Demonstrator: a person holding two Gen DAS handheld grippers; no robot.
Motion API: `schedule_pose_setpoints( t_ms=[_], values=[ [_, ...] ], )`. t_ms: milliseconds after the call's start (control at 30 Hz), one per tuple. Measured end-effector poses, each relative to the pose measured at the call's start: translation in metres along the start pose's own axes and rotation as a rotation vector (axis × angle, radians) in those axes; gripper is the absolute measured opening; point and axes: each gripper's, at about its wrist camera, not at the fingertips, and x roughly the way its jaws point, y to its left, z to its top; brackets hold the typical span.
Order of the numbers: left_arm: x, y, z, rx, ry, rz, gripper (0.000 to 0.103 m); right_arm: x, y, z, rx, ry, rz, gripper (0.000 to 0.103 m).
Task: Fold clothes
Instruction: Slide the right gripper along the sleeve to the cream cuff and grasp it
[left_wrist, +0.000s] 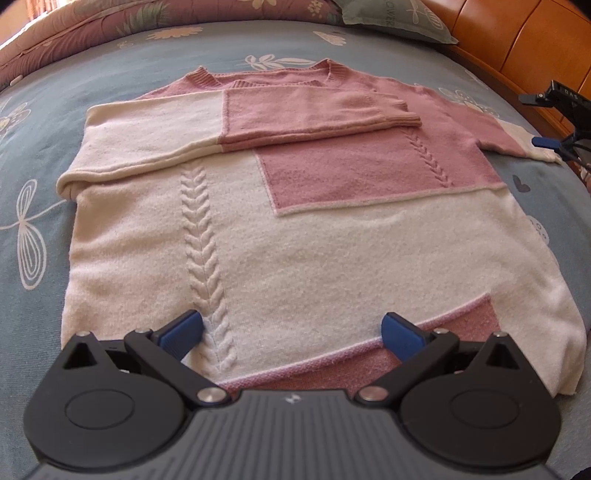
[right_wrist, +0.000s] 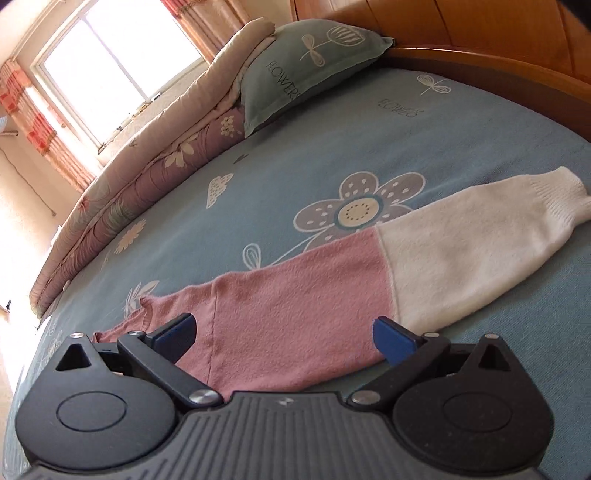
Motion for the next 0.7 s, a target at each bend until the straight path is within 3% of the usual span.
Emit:
schedule_pose_setpoints(
  t_ms=[133,233,367,500,633,700],
  values=[
    [0.000,0.000,0.000,0.002,0.001,0.000,0.102,0.021,-0.053,0.009,0.165,-0.020,-0.018,0.103],
    [0.000,0.002,0.001,0.001,0.006,-0.006,0.102,0.009,-0.072,0.007,0.226,-0.037,0.046,0.103],
    [0.000,0.002,0.003,-0.028,0.010,-0.002,0.102,-0.004,-0.071,0.034,0.165,-0.099,-0.017,0.103],
    [0.001,0.000,0.005,-0.027,0.016,0.005,0.102,0.013,-0.085,0.063,0.188,-0.132,-0.072,0.103],
    [0.001,0.001,0.006,-0.025,0.027,0.004,0.102,0.036,-0.118,0.065,0.261,-0.116,-0.074,0.103],
    [0.001,0.002,0.007,-0.030,0.032,0.000,0.102,0.032,-0.125,0.068,0.241,-0.165,-0.098,0.103]
  ],
)
